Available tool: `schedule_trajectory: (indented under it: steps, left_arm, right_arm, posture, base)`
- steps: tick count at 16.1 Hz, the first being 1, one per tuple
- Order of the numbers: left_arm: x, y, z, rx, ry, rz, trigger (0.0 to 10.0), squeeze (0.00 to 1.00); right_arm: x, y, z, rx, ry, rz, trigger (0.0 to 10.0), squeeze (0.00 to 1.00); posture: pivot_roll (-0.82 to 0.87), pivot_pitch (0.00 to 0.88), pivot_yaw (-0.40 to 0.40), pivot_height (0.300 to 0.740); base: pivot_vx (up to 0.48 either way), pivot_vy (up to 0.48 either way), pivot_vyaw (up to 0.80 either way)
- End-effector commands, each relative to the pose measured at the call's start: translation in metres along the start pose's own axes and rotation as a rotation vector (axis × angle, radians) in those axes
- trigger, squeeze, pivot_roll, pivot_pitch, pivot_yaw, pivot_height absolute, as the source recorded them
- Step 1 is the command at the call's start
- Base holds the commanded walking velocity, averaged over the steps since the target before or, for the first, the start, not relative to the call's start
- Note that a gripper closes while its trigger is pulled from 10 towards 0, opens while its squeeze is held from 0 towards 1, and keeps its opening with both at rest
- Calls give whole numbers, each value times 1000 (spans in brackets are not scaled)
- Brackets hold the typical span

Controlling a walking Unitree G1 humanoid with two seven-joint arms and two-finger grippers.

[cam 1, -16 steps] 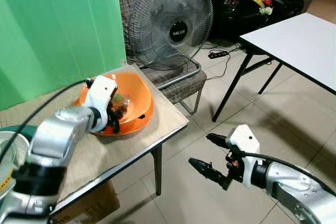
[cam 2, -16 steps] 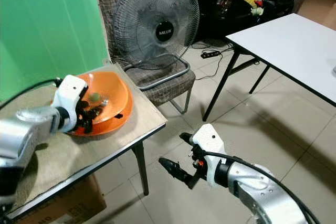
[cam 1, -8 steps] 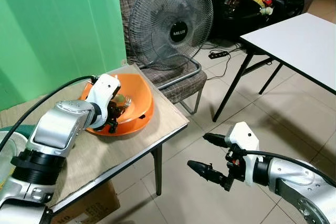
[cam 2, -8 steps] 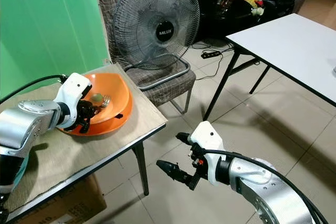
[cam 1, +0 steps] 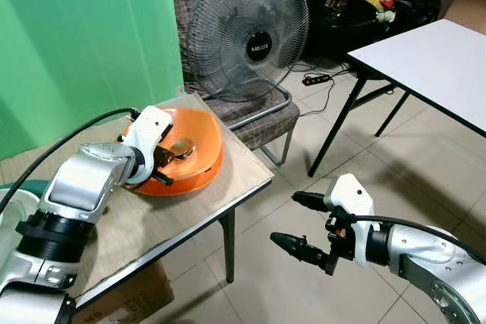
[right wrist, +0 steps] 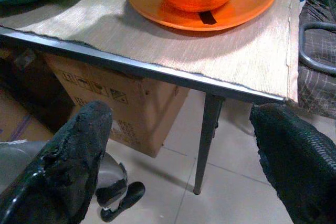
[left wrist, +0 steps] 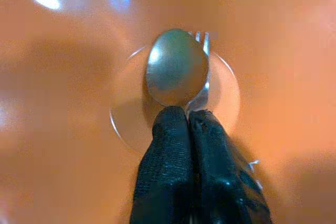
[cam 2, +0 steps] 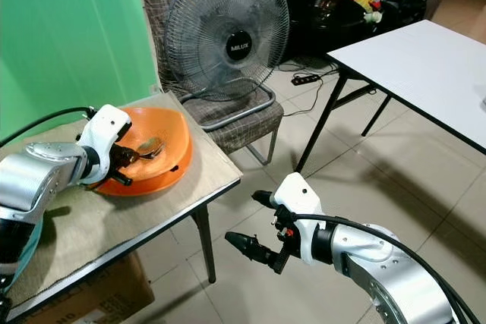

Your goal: Setting the table

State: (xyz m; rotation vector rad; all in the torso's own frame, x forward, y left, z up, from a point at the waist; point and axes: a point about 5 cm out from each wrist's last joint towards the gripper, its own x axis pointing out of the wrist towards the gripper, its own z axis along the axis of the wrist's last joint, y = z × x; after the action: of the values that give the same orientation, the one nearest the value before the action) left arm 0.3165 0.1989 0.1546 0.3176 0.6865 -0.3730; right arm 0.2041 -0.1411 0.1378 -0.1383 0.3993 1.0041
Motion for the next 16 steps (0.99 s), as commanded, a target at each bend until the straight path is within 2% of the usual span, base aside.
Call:
schedule_trajectory:
  steps: [1, 6, 10, 14, 15, 16]
  left_arm:
    - [2, 1, -1, -15, 4, 5, 0, 0]
    - [2, 7, 8, -55, -61, 45, 0, 0]
    - [-9, 15, 32, -97, -232, 57, 0, 0]
    - [-14, 13, 41, -89, -308, 33, 0, 0]
    - [-12, 10, 39, -39, -296, 45, 4078, 0]
    - [-11, 7, 32, -44, -285, 28, 10000, 1000]
  right_arm:
    - [0, -1, 1, -7, 3, 5, 10000, 0]
    - [1, -4, 1, -12, -2, -19, 10000, 0]
    - [1, -8, 2, -20, -20, -66, 10000, 0]
    - [3, -7, 5, -22, -43, -78, 10000, 0]
    - [3, -6, 5, -22, -46, -75, 10000, 0]
    - [5, -3, 5, -15, -52, -79, 10000, 0]
  posture:
    - [18, 0, -35, 740]
    - [19, 0, -35, 740]
    - [22, 0, -37, 740]
    - [22, 0, -35, 740]
    - [22, 0, -34, 740]
    - [18, 0, -32, 740]
  base:
    - [0, 0, 0]
    - [0, 0, 0]
    - [0, 0, 0]
    - [0, 0, 0]
    - [0, 0, 0]
    - [0, 0, 0]
